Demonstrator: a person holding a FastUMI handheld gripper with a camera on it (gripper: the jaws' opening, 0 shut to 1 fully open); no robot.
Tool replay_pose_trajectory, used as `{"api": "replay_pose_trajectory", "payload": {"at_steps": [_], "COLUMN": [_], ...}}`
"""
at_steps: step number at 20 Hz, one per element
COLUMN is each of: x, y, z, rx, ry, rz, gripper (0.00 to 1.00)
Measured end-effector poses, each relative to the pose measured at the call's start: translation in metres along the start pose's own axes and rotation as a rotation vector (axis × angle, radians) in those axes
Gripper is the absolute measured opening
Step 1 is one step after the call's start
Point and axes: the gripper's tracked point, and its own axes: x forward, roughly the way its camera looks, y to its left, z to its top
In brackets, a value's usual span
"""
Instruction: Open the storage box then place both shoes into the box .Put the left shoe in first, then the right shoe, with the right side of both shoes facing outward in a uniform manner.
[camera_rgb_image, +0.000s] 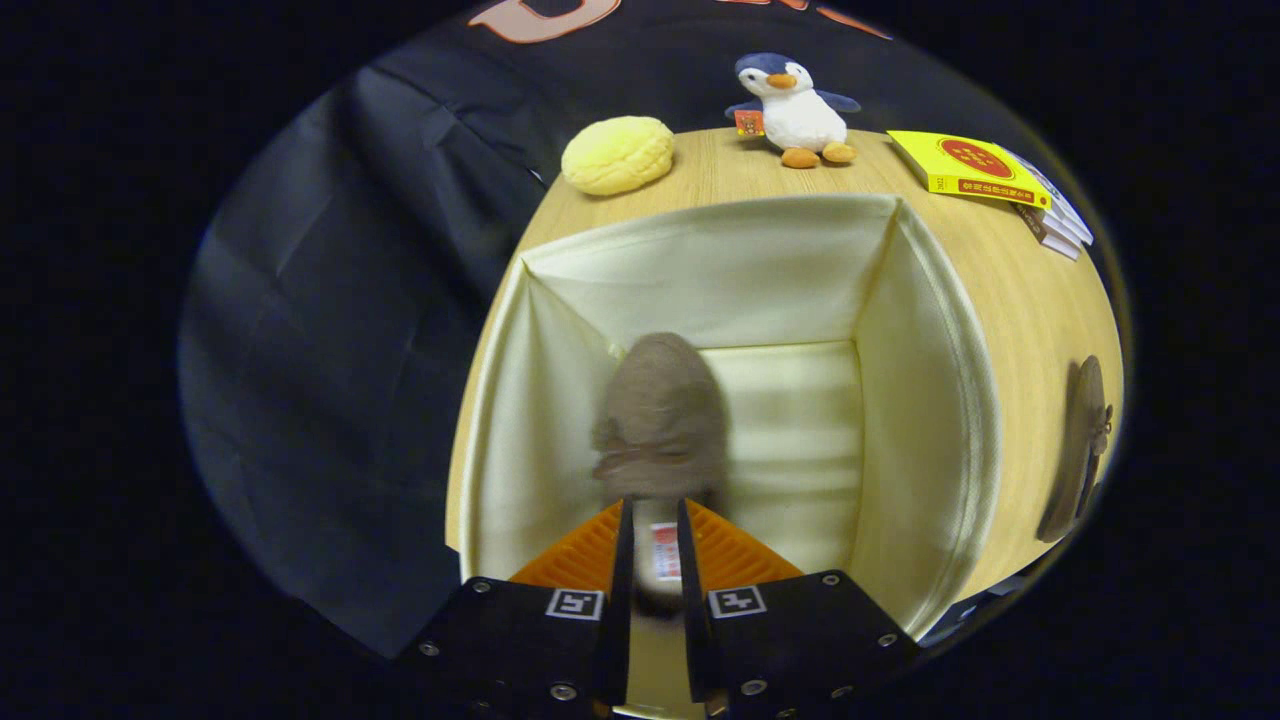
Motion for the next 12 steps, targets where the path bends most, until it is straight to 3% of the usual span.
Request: {"api": "replay_pose_trajectory", "payload": {"at_steps": [7, 12], "x": [-0.083, -0.132], "y": [-0.036, -0.109], "z": [0.029, 0.04], "rx": [-0.095, -0.114], "ry": [-0.162, -0.287], "rz": [0.05, 0.02], "gripper": [0.59, 0.8]}}
